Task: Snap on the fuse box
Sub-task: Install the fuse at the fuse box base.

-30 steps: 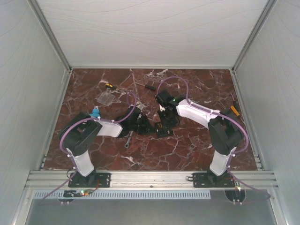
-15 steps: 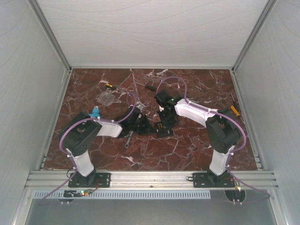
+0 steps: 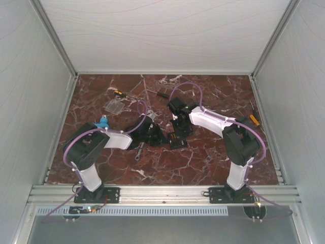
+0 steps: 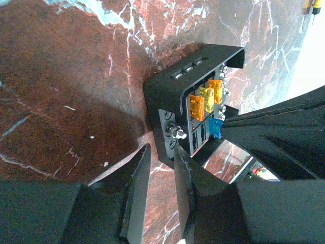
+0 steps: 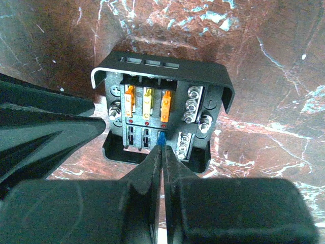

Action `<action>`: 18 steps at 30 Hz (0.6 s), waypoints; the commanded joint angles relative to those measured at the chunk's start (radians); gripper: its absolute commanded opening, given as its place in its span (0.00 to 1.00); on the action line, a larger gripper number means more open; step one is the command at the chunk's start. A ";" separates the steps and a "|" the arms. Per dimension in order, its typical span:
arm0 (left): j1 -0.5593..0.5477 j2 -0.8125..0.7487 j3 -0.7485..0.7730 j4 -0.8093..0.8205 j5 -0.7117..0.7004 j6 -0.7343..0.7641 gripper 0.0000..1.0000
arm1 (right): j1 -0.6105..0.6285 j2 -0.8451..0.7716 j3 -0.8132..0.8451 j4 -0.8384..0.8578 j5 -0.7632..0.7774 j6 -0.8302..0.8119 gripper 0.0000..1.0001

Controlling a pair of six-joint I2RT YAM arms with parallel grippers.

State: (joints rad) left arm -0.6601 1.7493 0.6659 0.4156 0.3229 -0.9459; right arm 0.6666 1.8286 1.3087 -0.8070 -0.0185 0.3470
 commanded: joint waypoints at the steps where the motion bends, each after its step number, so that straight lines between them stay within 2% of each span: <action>1: -0.013 0.005 0.044 0.002 0.005 0.002 0.26 | 0.009 0.035 0.006 -0.024 0.000 -0.001 0.00; 11: -0.043 0.058 0.072 -0.056 -0.033 0.000 0.25 | 0.036 0.102 -0.039 -0.094 0.037 -0.023 0.00; 18: -0.049 0.086 0.075 -0.077 -0.040 -0.013 0.18 | 0.045 0.150 -0.115 -0.106 0.064 -0.032 0.00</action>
State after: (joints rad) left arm -0.7013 1.7966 0.7113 0.3828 0.3035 -0.9501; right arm 0.6899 1.8530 1.3106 -0.8276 0.0074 0.3305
